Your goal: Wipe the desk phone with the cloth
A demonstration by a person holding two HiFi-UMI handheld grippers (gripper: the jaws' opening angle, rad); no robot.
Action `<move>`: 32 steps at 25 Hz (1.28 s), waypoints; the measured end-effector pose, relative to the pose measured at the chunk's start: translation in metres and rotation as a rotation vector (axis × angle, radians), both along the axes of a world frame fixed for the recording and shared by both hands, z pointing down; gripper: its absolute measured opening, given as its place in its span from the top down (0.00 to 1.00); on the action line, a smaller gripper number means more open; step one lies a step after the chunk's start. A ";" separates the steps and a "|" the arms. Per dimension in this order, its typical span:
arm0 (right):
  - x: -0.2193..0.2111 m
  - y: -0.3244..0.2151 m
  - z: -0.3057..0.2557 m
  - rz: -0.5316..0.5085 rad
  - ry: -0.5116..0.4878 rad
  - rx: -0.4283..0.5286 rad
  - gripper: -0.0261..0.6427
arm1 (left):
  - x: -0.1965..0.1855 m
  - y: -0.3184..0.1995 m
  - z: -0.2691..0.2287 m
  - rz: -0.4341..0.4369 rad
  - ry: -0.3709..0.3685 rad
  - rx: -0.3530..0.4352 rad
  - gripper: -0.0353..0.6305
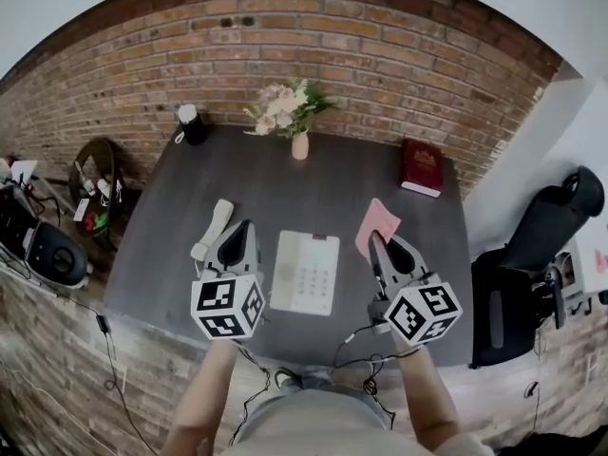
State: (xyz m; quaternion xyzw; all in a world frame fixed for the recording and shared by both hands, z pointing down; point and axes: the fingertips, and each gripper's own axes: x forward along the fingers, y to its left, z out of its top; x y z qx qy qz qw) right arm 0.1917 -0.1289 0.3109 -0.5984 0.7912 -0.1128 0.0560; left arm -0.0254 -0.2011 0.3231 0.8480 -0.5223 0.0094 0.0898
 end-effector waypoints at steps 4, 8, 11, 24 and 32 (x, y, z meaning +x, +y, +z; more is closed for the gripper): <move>0.057 0.006 -0.022 0.242 0.003 0.087 0.93 | 0.009 -0.009 -0.015 0.002 0.008 0.021 0.93; 0.090 0.021 -0.021 0.403 0.015 0.097 0.93 | 0.012 -0.012 -0.009 -0.006 -0.002 0.005 0.93; 0.094 0.021 -0.021 0.409 0.026 0.085 0.93 | 0.016 -0.013 -0.005 -0.004 -0.003 -0.004 0.93; 0.095 0.013 -0.018 0.377 0.108 0.033 0.94 | 0.032 -0.012 0.003 -0.001 -0.001 -0.020 0.93; 0.082 0.014 -0.025 0.357 0.161 0.047 0.94 | 0.036 -0.008 0.004 0.008 -0.007 -0.027 0.93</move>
